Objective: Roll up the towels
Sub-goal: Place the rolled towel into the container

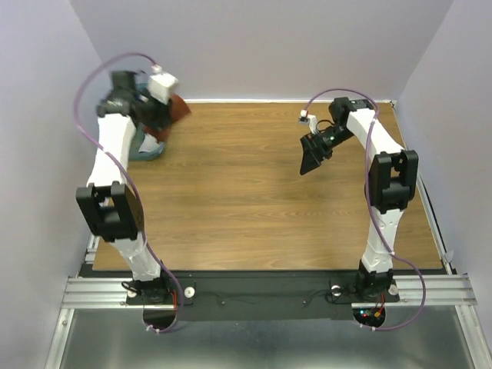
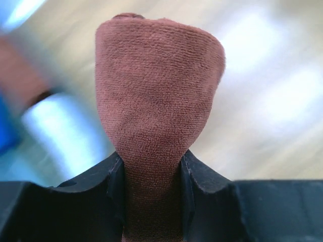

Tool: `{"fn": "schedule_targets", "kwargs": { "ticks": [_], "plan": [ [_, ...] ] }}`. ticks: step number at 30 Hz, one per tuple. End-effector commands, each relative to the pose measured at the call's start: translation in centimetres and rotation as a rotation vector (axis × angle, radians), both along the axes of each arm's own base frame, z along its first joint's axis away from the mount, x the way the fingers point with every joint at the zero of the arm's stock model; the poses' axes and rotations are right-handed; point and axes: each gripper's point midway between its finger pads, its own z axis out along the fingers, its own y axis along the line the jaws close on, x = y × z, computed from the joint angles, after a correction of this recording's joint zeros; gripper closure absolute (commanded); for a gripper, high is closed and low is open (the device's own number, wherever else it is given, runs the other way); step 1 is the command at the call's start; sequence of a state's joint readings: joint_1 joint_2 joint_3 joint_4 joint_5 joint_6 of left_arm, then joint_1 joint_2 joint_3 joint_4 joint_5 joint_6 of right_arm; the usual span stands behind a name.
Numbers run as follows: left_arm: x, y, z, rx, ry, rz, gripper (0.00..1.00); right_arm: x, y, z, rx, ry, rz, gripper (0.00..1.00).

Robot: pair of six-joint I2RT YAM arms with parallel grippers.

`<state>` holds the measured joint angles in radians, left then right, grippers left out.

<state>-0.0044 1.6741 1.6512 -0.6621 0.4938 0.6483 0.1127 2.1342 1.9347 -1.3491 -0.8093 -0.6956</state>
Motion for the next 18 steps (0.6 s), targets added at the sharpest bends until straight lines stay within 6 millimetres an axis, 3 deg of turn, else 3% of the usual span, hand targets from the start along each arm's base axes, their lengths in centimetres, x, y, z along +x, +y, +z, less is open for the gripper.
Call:
{"fn": "schedule_targets", "kwargs": {
  "ticks": [1, 2, 3, 4, 5, 6, 7, 8, 12, 15, 18],
  "plan": [
    [4.5, 8.3, 4.7, -0.093, -0.030, 0.264, 1.00, -1.6, 0.6, 1.0, 0.016, 0.000, 0.018, 0.00],
    [5.2, 11.4, 5.0, -0.083, -0.036, 0.339, 1.00, -1.8, 0.6, 1.1, 0.018, -0.002, 0.018, 0.00],
    [7.1, 13.0, 5.5, -0.078, -0.064, 0.369, 1.00, -2.1, 0.5, 0.8, 0.015, 0.009, 0.016, 0.00],
    [7.8, 14.9, 5.4, -0.053, -0.065, 0.442, 1.00, -2.2, 0.5, 0.8, 0.013, 0.011, 0.014, 0.00],
    [8.8, 16.3, 3.9, -0.034, -0.043, 0.481, 1.00, -2.3, 0.5, 0.7, 0.012, 0.012, 0.013, 0.00],
    [9.4, 17.6, 4.6, -0.014, -0.072, 0.515, 1.00, -2.5, 0.4, 0.4, 0.009, 0.020, 0.013, 0.00],
    [9.9, 18.9, 3.1, 0.033, -0.057, 0.545, 1.00, -2.5, 0.4, 0.3, 0.012, 0.020, 0.011, 0.00],
    [10.2, 19.6, 3.0, 0.052, -0.068, 0.563, 1.00, -2.7, 0.4, 0.3, 0.012, 0.022, 0.011, 0.00],
    [10.9, 22.3, -1.7, 0.070, -0.038, 0.620, 1.00, -3.1, 0.5, -0.7, 0.013, 0.040, 0.004, 0.00],
    [11.2, 23.1, -4.8, 0.080, 0.020, 0.640, 1.00, -3.4, 0.3, -1.2, 0.007, 0.049, 0.008, 0.00],
    [11.0, 23.7, -6.7, 0.079, 0.061, 0.673, 1.00, -4.0, 0.1, -1.9, -0.003, 0.056, 0.016, 0.00]
  ]
}}
